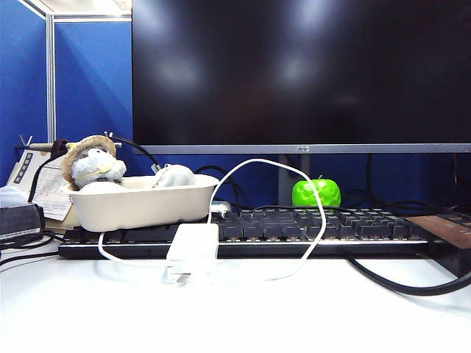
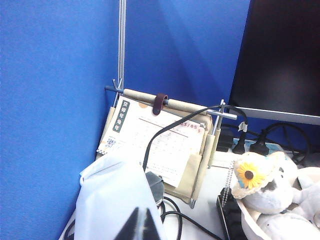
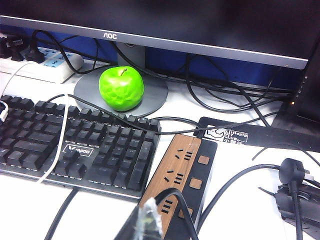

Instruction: Identity fluffy octopus among items on the table, put them into the paper lunch box.

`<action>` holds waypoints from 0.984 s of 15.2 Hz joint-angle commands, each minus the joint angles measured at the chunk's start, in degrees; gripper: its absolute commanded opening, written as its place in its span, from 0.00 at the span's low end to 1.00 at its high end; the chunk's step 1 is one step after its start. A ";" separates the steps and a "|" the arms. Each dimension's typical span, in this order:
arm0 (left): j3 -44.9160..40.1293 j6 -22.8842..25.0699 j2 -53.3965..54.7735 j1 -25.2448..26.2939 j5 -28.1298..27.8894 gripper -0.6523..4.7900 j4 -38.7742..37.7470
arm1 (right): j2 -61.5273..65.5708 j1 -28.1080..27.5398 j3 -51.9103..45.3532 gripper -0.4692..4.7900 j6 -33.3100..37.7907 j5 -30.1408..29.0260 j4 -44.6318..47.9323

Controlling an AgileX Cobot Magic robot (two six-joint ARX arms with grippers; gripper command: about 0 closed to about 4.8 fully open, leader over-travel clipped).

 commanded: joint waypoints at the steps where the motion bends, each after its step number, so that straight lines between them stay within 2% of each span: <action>1: 0.02 -0.02 -0.15 0.11 0.26 0.12 0.63 | -0.02 0.00 0.22 0.08 0.04 0.11 0.81; 12: 0.02 0.00 -0.15 0.11 0.26 0.12 0.63 | -0.02 -0.02 0.22 0.08 -0.04 0.15 0.87; 15: 0.02 -0.02 -0.15 0.11 0.26 0.12 0.63 | -2.97 0.20 -0.09 0.08 -0.46 1.51 3.76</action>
